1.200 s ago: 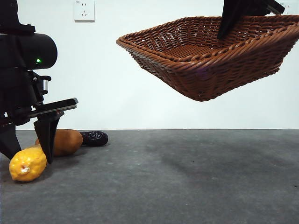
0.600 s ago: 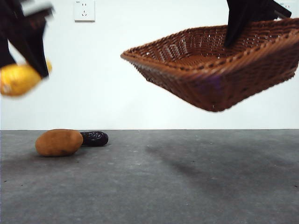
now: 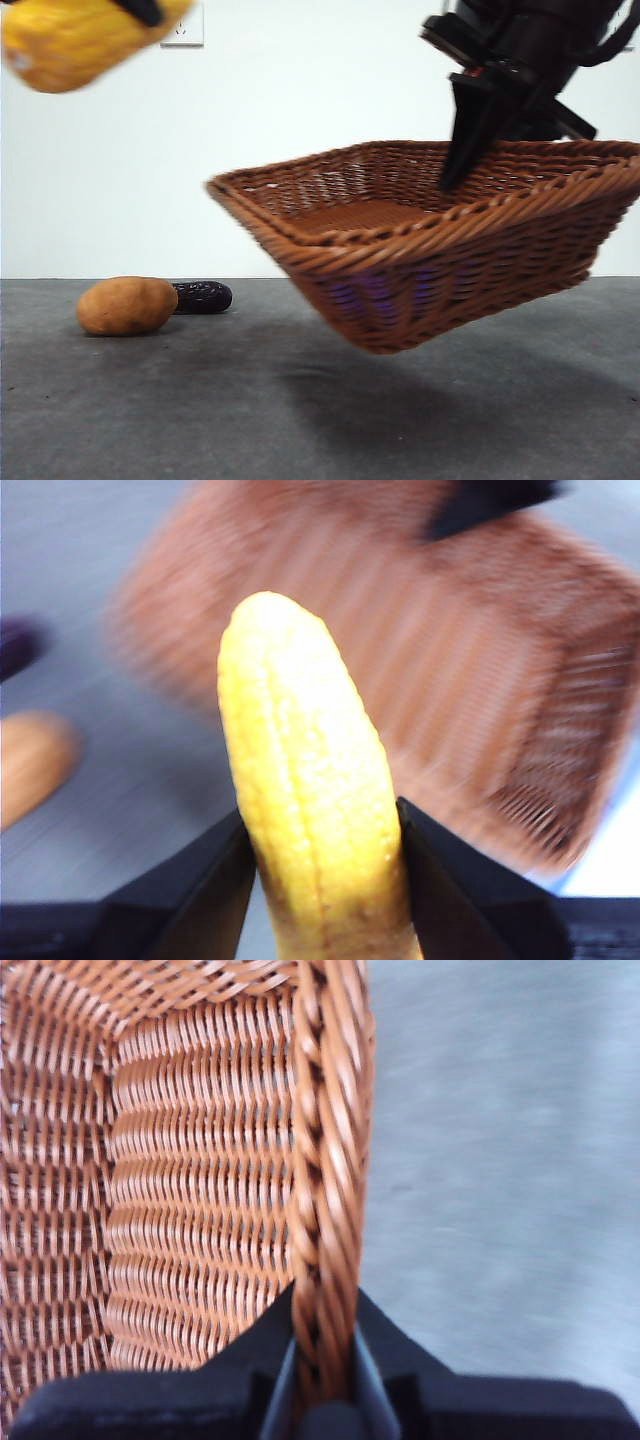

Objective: Help me put the vegetables on the table into the basket

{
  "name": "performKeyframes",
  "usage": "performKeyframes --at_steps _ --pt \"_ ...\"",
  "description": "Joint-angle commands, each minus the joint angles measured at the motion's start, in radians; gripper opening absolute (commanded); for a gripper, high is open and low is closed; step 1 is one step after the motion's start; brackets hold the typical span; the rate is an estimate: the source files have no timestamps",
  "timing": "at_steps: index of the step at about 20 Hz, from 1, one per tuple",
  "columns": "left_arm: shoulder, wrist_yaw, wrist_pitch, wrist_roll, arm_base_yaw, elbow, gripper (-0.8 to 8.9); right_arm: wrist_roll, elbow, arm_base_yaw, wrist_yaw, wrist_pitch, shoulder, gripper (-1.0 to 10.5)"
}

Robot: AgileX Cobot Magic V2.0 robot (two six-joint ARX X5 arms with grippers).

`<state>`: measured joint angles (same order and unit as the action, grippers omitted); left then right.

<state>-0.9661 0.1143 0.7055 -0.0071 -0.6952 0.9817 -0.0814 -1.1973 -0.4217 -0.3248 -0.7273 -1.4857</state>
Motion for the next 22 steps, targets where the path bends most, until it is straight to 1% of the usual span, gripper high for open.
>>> performKeyframes --at_steps 1,2,3,6,7,10,13,15,16,18,19,20,22 --pt "-0.085 0.001 -0.098 0.019 -0.11 -0.007 -0.08 -0.046 0.008 -0.051 -0.007 0.027 -0.013 -0.1" --pt "-0.126 0.001 -0.135 0.024 -0.152 -0.007 -0.08 -0.05 0.008 -0.074 0.006 0.029 -0.017 -0.1" --pt "-0.169 0.0 -0.164 0.047 -0.186 -0.007 -0.08 -0.056 0.008 -0.09 0.016 0.029 -0.017 -0.1" --pt "-0.296 -0.002 -0.183 0.085 -0.246 -0.007 -0.08 -0.069 0.008 -0.111 0.018 0.027 -0.017 -0.1" --pt "-0.331 -0.003 -0.193 0.102 -0.258 -0.007 -0.08 -0.072 0.008 -0.113 0.018 0.027 -0.017 -0.1" --pt "-0.406 -0.002 -0.273 0.102 -0.282 -0.007 -0.08 -0.071 0.008 -0.119 0.015 0.011 -0.017 -0.1" --pt "-0.438 0.024 -0.279 0.097 -0.287 -0.007 0.0 -0.068 0.008 -0.122 0.017 0.011 -0.017 -0.1" --pt "-0.448 0.026 -0.281 0.097 -0.287 -0.007 0.12 -0.068 0.008 -0.128 0.0 0.012 -0.017 -0.1" --pt "-0.449 0.026 -0.28 0.097 -0.287 -0.007 0.77 -0.068 0.008 -0.136 0.0 0.013 -0.017 -0.1" --pt "-0.449 0.027 -0.28 0.097 -0.287 -0.007 3.23 -0.068 0.008 -0.141 0.0 0.019 -0.017 -0.1" --pt "-0.449 0.026 -0.28 0.097 -0.287 -0.007 4.25 -0.068 0.008 -0.142 0.0 0.023 -0.017 -0.1" --pt "-0.449 0.027 -0.28 0.097 -0.287 -0.007 4.41 -0.068 0.008 -0.142 0.0 0.024 -0.017 -0.1" --pt "-0.449 0.032 -0.276 0.097 -0.287 -0.007 4.41 -0.068 0.008 -0.142 0.004 0.024 -0.017 -0.1"
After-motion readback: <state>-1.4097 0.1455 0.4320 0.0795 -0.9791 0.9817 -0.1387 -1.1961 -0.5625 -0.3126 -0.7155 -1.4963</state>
